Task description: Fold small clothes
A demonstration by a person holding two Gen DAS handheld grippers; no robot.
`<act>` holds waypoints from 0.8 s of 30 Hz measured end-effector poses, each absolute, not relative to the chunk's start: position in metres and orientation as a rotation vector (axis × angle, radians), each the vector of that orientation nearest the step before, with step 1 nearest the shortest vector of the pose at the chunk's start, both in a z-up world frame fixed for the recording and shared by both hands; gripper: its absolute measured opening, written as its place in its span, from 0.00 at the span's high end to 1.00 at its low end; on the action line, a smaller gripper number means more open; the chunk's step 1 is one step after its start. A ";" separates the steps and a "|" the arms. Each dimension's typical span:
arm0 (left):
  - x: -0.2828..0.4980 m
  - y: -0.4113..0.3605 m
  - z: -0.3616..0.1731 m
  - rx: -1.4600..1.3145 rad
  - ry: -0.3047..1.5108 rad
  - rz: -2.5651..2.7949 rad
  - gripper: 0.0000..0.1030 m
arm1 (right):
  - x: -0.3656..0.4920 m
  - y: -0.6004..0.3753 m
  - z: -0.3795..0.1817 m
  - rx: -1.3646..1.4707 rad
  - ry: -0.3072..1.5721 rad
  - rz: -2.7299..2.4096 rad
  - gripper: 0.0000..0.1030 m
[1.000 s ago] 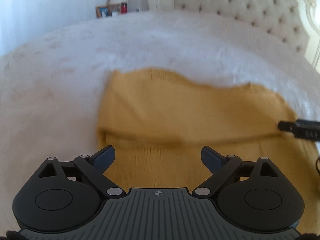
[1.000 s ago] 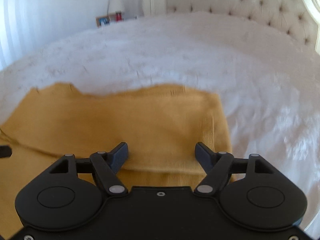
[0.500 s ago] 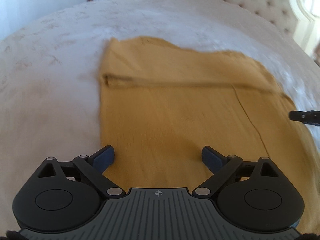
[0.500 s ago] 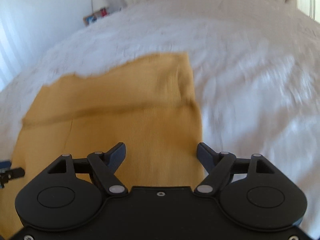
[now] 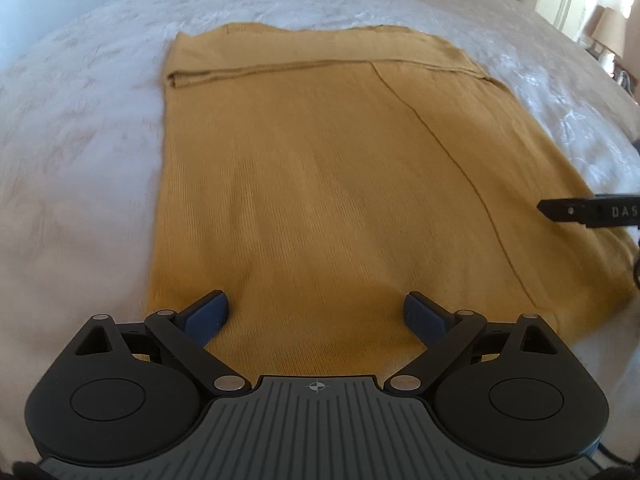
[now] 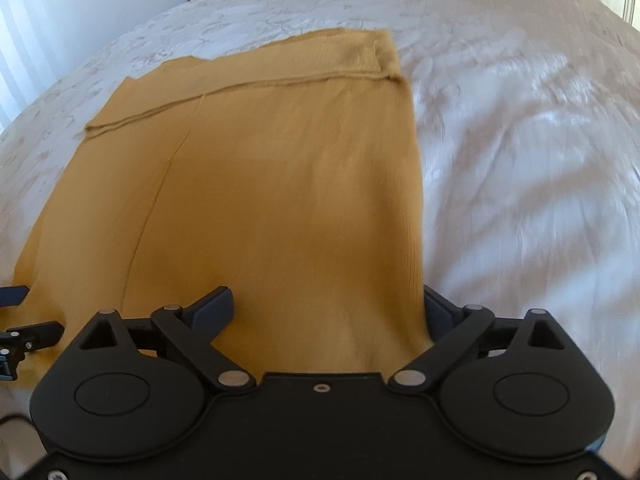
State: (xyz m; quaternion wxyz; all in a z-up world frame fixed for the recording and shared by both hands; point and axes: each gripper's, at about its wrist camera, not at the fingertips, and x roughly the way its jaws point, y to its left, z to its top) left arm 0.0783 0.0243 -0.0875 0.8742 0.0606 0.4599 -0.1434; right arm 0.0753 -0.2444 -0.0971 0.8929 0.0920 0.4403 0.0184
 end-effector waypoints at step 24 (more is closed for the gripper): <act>0.027 0.021 -0.086 0.074 0.988 -0.221 0.07 | 0.010 -0.214 -0.102 0.244 0.939 0.031 0.01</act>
